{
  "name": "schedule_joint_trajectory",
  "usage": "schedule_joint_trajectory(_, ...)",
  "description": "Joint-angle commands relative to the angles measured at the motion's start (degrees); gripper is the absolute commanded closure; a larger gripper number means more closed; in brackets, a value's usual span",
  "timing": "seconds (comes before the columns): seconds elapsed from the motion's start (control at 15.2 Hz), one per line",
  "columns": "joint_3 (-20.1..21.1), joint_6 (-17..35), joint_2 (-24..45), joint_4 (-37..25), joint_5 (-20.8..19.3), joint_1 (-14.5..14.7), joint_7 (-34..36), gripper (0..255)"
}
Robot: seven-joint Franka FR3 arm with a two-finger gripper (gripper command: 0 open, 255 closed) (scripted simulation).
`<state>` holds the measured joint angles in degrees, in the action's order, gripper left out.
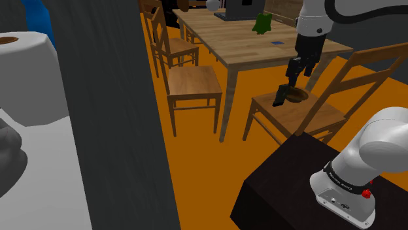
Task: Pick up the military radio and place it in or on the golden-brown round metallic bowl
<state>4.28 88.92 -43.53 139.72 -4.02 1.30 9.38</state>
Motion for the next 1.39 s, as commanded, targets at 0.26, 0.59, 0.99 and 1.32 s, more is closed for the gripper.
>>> schedule_joint_trajectory(0.26,-6.48,4.09,-1.92,4.56,-4.63,-0.16,-10.95,0)
schedule_joint_trajectory(0.59,-15.14,10.32,-0.97,7.76,-10.60,-0.76,-24.50,0)
schedule_joint_trajectory(0.99,-26.03,19.28,5.39,7.63,-16.26,-0.55,-40.59,0)
schedule_joint_trajectory(1.32,-35.31,27.26,14.45,4.35,-17.69,1.73,-54.43,0)
